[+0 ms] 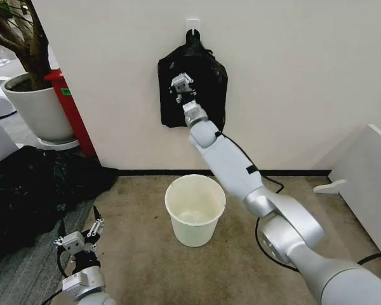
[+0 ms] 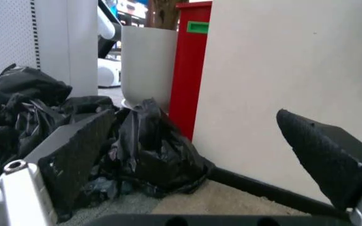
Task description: Place the garbage bag over the trash bin.
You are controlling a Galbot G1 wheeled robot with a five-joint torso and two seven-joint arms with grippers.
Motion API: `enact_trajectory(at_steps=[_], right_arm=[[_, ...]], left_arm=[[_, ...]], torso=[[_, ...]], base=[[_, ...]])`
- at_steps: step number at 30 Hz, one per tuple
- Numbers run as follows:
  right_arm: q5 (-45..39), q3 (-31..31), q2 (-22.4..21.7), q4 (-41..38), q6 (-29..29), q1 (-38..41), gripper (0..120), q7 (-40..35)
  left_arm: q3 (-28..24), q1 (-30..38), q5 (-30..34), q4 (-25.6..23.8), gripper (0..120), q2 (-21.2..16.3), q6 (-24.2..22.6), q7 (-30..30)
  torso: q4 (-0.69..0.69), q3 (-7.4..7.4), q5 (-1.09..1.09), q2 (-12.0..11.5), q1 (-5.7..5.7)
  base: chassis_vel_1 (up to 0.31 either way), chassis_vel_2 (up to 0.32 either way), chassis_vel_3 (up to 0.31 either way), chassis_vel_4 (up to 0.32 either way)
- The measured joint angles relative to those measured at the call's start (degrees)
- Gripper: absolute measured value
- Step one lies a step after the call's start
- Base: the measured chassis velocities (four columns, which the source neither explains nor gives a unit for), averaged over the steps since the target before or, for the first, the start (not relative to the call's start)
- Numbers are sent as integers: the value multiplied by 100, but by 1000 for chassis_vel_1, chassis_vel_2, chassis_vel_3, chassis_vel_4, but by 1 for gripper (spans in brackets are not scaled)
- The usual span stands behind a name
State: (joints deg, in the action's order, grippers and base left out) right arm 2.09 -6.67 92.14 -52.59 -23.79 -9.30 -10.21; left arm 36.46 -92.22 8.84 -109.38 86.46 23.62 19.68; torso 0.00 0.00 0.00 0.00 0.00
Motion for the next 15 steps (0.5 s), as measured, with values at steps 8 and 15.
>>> enact_trajectory(at_steps=[8, 15], right_arm=[[-211, -47, -9, -318, -382, -432, 0, 436], [-461, -46, -270, -560, -670, -737, 0, 833]], left_arm=[[-17, -2, -4, -6, 100, 9, 0, 3], [-58, 18, -35, -2, 100, 45, -3, 3]], torso=[[1, 0, 0, 0, 0], [-1, 0, 1, 0, 0]], base=[[0, 0, 0, 0], [0, 0, 0, 0]])
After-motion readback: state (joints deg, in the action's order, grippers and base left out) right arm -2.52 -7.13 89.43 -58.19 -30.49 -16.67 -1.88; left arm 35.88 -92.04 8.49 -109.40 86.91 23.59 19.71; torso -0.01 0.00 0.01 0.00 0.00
